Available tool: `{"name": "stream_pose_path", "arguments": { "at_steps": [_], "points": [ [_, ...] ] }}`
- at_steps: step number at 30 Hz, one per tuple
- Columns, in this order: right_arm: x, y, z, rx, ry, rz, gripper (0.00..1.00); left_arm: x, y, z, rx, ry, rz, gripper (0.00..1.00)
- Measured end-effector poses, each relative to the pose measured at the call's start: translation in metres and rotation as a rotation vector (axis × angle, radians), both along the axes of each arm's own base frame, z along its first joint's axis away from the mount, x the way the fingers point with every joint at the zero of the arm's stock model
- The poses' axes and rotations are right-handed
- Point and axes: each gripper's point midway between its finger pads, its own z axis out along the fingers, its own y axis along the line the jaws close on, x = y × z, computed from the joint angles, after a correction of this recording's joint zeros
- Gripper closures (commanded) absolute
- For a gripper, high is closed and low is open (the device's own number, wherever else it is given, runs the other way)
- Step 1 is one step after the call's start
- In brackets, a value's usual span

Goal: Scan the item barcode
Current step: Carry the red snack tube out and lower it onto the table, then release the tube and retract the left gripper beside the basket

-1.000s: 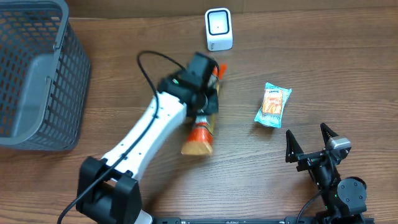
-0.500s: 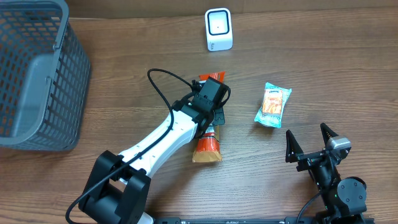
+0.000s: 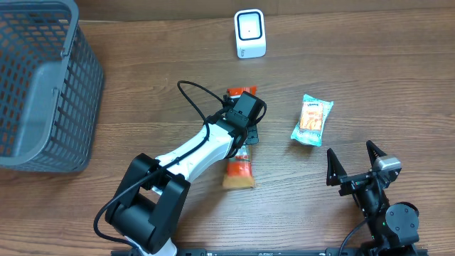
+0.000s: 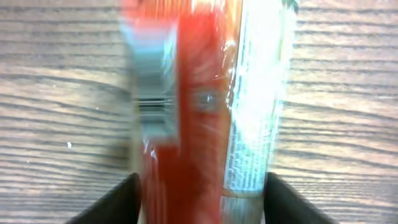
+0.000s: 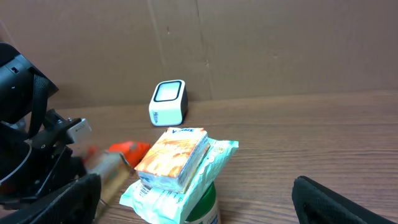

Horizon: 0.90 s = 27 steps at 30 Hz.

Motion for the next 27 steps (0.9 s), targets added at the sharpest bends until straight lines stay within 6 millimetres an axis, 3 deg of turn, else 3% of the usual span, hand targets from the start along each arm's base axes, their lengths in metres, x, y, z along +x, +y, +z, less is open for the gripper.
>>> {"name": "stream_pose_path", "arguments": {
  "at_steps": [5,10,19,24,27],
  "points": [
    [0.0,0.0,0.0,0.0,0.0,0.0,0.0,0.003,-0.003,0.006,0.014,-0.007,-0.051,0.14],
    [0.0,0.0,0.0,0.0,0.0,0.0,0.0,0.008,-0.008,0.023,0.03,-0.001,-0.096,0.06],
    [0.0,0.0,0.0,-0.001,0.0,0.0,0.0,0.023,-0.004,0.088,0.091,0.001,-0.151,0.02],
    [0.0,0.0,0.0,0.0,0.0,0.0,0.0,0.041,0.042,0.117,0.134,0.016,-0.067,0.0],
    [0.0,0.0,0.0,0.0,0.0,0.0,0.0,0.049,0.088,0.12,0.157,0.045,0.028,0.0]
  ]
}}
